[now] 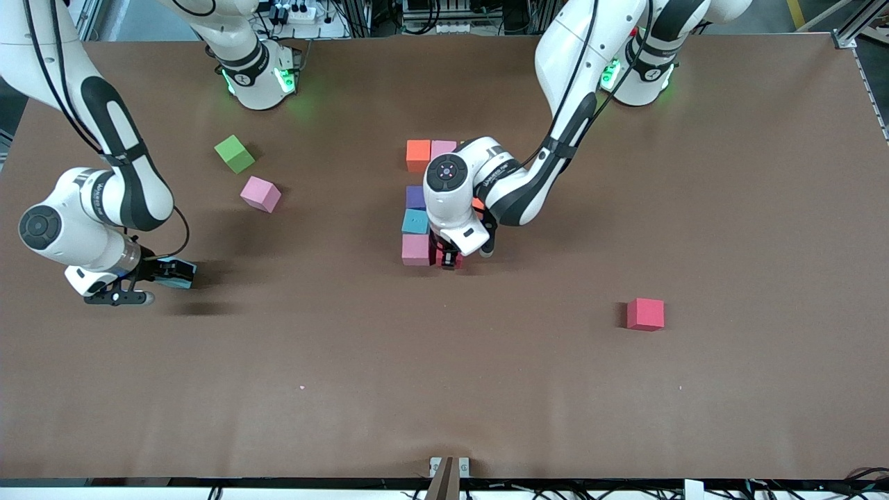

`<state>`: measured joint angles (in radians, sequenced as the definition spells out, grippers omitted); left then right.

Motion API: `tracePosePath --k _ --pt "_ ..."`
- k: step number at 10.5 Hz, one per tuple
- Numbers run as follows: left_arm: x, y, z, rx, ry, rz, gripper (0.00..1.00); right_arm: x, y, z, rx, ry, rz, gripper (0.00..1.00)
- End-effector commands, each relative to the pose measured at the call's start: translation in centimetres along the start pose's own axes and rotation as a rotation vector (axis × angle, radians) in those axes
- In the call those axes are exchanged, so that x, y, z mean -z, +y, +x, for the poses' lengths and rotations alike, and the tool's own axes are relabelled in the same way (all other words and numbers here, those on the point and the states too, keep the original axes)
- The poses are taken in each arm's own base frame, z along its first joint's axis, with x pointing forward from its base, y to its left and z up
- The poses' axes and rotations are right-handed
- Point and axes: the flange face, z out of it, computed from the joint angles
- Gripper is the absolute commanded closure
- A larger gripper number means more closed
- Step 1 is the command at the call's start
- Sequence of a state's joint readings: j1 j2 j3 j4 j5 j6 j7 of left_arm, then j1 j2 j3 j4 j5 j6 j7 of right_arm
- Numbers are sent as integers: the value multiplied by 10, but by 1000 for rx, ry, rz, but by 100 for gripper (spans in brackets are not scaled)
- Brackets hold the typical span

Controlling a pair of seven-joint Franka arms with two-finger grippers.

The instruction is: Form number 2 with 11 blocks

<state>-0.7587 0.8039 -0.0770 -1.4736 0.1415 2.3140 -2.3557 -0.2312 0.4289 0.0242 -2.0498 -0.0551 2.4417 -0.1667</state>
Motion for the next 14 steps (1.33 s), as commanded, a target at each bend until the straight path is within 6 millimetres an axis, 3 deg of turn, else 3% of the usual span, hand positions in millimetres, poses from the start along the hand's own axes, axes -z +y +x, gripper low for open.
tracePosePath --k 1,6,8,12,13,14 --pt "-2 7 -8 1 20 -42 87 18 4 -10 13 -7 -7 0" --pt "4 15 -17 31 -8 -56 87 -5 20 -15 -9 -32 4 0" --pt "-1 12 -20 21 -5 -52 87 -8 20 -15 -39 -31 12 0" --pt "-13 5 -21 21 0 -29 86 -33 16 -15 -100 -36 16 0" --pt "-14 4 -22 21 0 -27 79 -35 17 -16 -114 -40 17 0" --pt "-14 4 -22 21 0 -27 18 -36 15 -16 -140 -43 16 0"
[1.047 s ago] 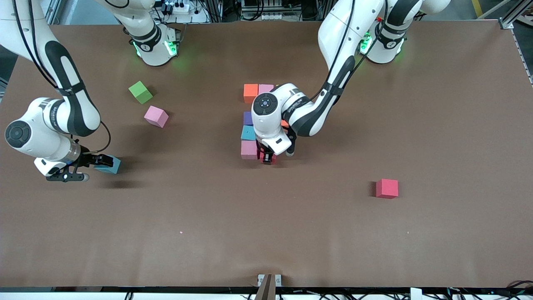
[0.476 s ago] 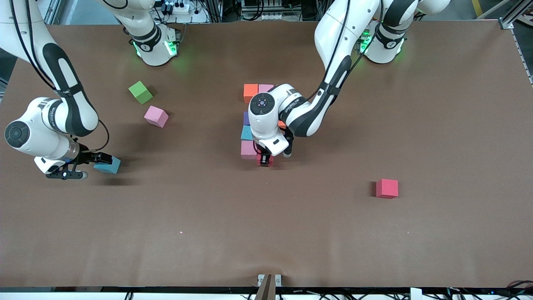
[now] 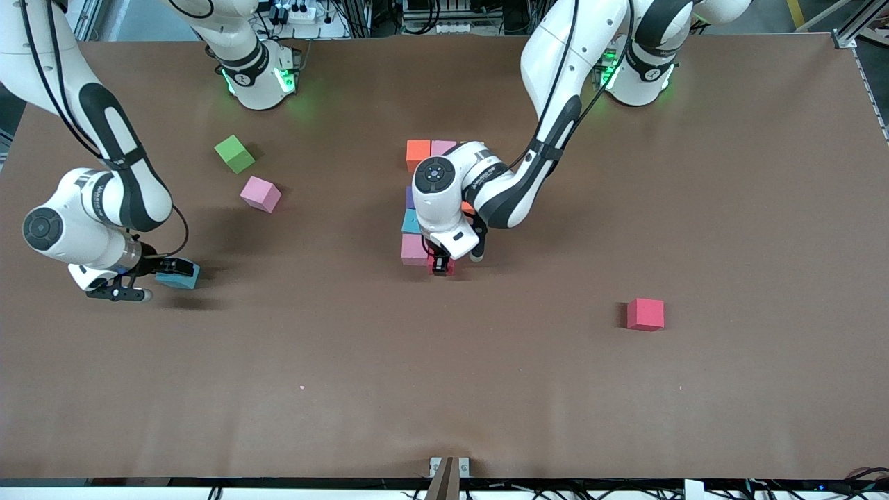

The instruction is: Form number 2 with 11 blocks

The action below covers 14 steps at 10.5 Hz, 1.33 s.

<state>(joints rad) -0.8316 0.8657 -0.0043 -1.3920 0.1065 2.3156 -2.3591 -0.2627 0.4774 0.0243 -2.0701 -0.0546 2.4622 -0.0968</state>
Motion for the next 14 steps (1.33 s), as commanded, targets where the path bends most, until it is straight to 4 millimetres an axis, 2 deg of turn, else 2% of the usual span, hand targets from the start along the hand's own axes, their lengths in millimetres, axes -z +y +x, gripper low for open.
tracePosePath --k 1,3,5,6,7,8,9,10,11,12,13,14 --pt "3 0 -6 24 -19 5 0 -1 -2 -2 -53 3 5 0" --pt "18 0 -8 10 -16 15 0 -2 -1 -3 -54 2 5 0" --pt "45 4 -9 -17 -78 40 0 -3 -2 -4 -53 -3 6 0" --pt "69 8 -7 -30 -106 45 0 -5 -2 -6 -54 -9 7 0" --pt "79 8 -3 -65 -98 67 0 -6 -2 -7 -54 -10 7 0" --pt "99 10 3 -110 -91 78 0 -5 -2 -6 -54 -7 7 4" --pt "120 17 15 -144 -97 64 0 -5 -2 -6 -54 -7 7 56" --pt "132 30 30 -128 -123 59 0 -5 -2 -6 -54 -7 7 83" --pt "155 39 44 -155 -150 38 0 -3 -1 -5 -54 -4 6 86" --pt "165 41 66 -201 -149 38 0 0 -4 -4 -51 -6 5 86" --pt "161 45 86 -233 -141 48 0 5 -8 -2 -51 2 6 86" --pt "162 52 114 -241 -129 47 0 9 -16 1 -70 4 6 86"
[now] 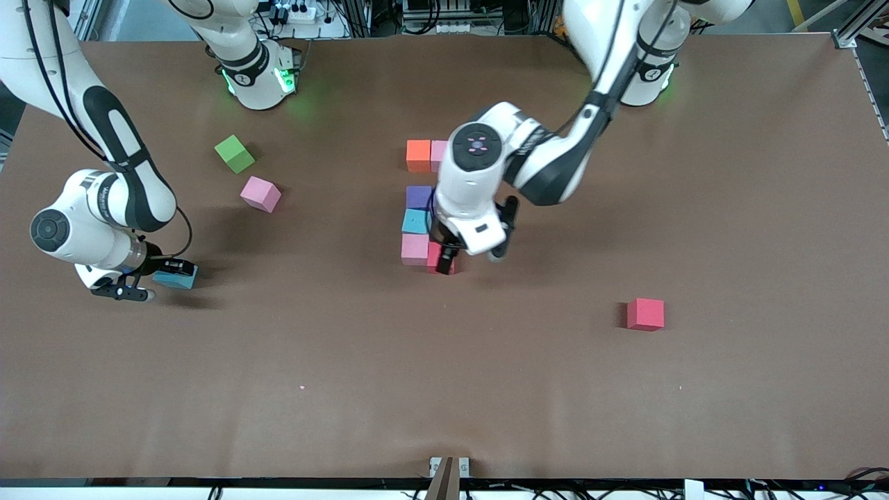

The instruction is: Form number 2 with 11 blocks

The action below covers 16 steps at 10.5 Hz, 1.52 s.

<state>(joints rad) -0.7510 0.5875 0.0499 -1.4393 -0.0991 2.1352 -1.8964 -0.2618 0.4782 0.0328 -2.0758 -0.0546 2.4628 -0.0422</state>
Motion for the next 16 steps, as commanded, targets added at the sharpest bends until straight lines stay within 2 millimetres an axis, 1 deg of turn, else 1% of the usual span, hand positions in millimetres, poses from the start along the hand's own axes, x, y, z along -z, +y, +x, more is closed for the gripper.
tracePosePath --k 1,3,4,5,6,7,8,9,10,11,12,13,15,16 --pt "17 -15 66 -71 -4 29 0 20 -28 5 -44 2 -2 86" --pt "44 -21 136 -132 -25 21 0 37 -72 10 -111 -25 -14 86" --pt "56 -24 174 -161 -46 14 0 44 -100 10 -132 -34 -22 86" --pt "66 -32 214 -220 -23 10 0 52 -128 11 -141 -45 -31 86" --pt "64 -41 243 -275 -6 26 0 63 -156 12 -179 -58 -28 86" --pt "61 -44 271 -318 -3 35 0 75 -190 11 -217 -72 -10 86" --pt "61 -46 297 -347 0 39 0 84 -218 9 -259 -88 6 86" --pt "59 -51 319 -365 4 48 0 90 -242 5 -294 -91 22 86" --pt "60 -66 338 -442 7 64 0 93 -264 0 -332 -92 28 86" --pt "57 -79 362 -486 10 82 0 101 -291 -5 -367 -83 41 86" --pt "57 -91 373 -538 7 95 0 110 -319 -11 -412 -71 55 86" --pt "60 -98 385 -593 6 102 0 118 -349 -17 -456 -59 65 86" --pt "79 -104 395 -748 -13 120 0 127 -396 -33 -548 -59 87 86" --pt "95 -109 402 -830 -23 128 0 129 -418 -45 -596 -65 95 86"
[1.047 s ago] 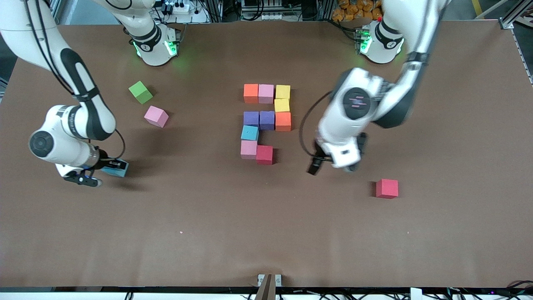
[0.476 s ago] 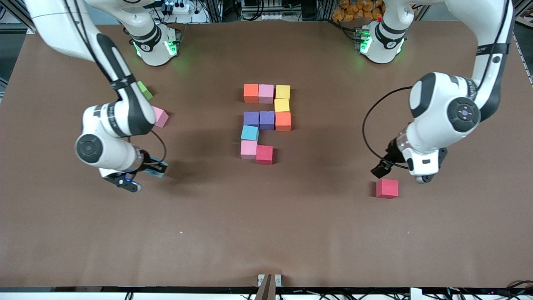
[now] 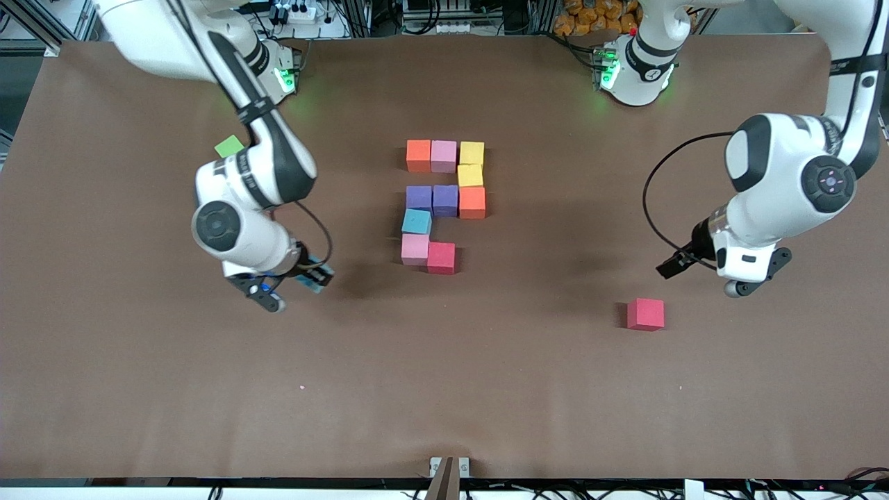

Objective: Form number 2 with 11 blocks
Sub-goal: 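Carry the cyan cube with the right gripper to the pattern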

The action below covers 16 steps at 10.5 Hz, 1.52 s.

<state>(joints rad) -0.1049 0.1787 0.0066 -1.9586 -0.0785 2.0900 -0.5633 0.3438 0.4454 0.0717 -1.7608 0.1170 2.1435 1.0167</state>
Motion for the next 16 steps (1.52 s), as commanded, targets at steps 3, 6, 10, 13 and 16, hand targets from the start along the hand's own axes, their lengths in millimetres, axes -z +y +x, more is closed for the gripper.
tracePosePath --k 3,6,10,13,16 --pt "111 -39 1 -345 -54 37 0 7 -71 -73 -259 -7 56 86" --pt "174 -30 -8 -398 -36 67 0 -9 -124 -127 -414 -13 92 86" --pt "224 -9 -33 -457 11 46 0 -35 -165 -171 -546 -32 206 86" --pt "241 -1 -51 -474 48 46 0 -54 -175 -191 -668 -55 245 83" --pt "241 -1 -50 -486 69 94 0 -61 -183 -208 -772 -76 244 82"
